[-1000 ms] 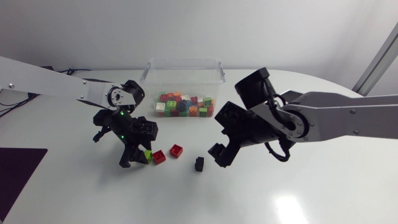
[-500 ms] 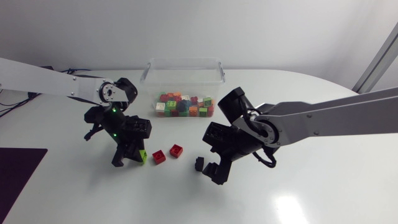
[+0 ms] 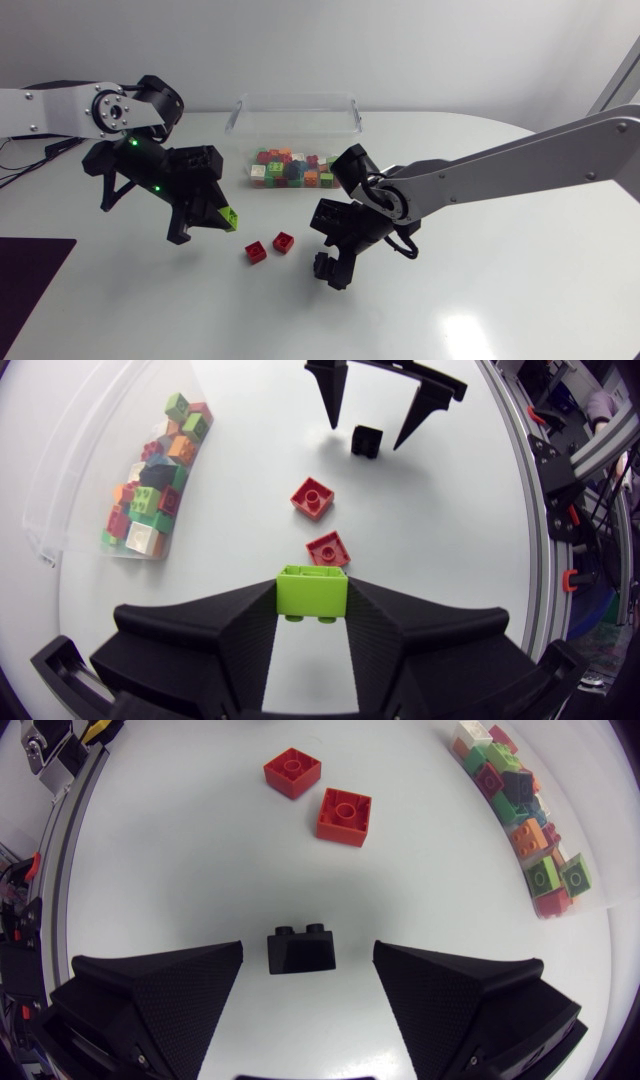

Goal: Place the duplo bricks in the container

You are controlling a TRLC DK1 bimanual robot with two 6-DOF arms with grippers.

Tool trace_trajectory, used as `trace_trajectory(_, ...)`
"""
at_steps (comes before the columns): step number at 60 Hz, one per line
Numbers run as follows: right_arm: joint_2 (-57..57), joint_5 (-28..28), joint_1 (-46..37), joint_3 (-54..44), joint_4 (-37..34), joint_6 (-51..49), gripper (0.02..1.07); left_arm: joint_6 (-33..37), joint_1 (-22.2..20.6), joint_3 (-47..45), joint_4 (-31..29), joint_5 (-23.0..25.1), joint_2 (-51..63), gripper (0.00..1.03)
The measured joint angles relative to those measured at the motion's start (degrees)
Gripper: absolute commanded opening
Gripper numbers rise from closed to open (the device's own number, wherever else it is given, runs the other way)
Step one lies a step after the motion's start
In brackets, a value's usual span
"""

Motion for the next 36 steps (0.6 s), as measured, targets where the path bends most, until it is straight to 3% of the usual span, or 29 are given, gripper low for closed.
trace_trajectory(15,2.14,-0.87,0.44,1.01,-0.15,-0.90,0.72,-6.99,0.00,1.27,3.04,3.30,-3.39,0.13)
trace_trajectory(25,3.06,-1.73,0.74,1.01,-0.24,-1.07,0.40,-11.34,-0.28,3.19,5.25,3.85,-3.39,0.13)
trace_trajectory(36,3.04,-2.19,0.72,1.01,-0.24,-1.07,0.36,-18.34,-1.31,4.98,12.11,3.93,-3.39,0.13)
